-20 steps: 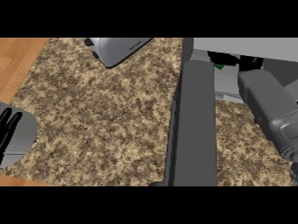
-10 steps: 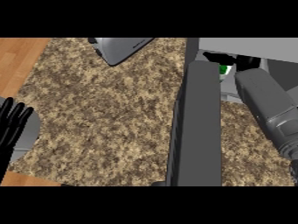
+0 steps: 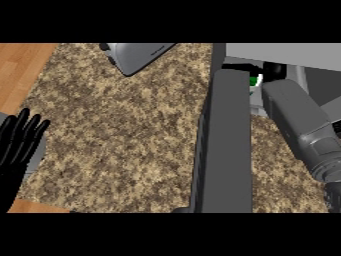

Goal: Pick up the milk, place it into the microwave and close the microwave

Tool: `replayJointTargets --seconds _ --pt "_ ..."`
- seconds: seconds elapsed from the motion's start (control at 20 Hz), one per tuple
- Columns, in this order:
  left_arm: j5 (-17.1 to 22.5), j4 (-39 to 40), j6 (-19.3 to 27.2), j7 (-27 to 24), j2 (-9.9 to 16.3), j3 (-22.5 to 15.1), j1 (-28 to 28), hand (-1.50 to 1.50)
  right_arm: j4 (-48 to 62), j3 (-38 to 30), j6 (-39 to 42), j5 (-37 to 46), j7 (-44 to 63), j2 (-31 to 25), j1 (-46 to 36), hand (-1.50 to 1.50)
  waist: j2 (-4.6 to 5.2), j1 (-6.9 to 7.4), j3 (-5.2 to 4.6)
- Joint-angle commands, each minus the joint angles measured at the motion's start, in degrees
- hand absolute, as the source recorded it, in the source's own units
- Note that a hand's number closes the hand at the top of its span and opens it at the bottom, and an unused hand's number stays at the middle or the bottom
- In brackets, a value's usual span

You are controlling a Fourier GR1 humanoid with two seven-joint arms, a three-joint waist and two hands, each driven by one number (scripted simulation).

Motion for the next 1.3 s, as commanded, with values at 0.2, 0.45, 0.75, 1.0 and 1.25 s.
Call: replayJointTargets --seconds 0.2,0.45,0.75,1.0,1.25 --pt "-2.02 0.04 1.20 0.69 -1.02 -1.88 -1.43 -1.50 0.19 -0.53 2.93 -0.35 -1.42 -0.56 1.66 -1.50 -0.68 -1.34 -0.07" --pt "-3.62 -0.85 1.20 -0.12 -1.92 -3.15 0.22 -1.50 0.48 -0.96 3.81 -0.56 -1.25 -2.61 2.62 -1.50 -0.86 -0.98 -0.08" --pt "-4.46 -0.30 1.46 -0.30 -2.96 -5.04 -1.09 -1.50 -0.06 -1.58 8.33 -1.22 -4.34 -2.11 4.85 -1.50 -1.43 -2.70 -0.08" --pt "-5.47 1.12 3.35 -0.31 -3.42 -5.40 -2.03 -1.50 -0.73 -2.58 11.11 -2.24 -6.53 -0.99 5.91 -1.50 -1.67 -3.60 -0.10" --pt "-5.36 -0.38 3.40 -2.16 -3.43 -8.70 2.88 -1.50 -1.20 -4.44 10.98 -4.00 -10.28 0.55 10.02 -1.50 -2.38 -4.08 -0.13"
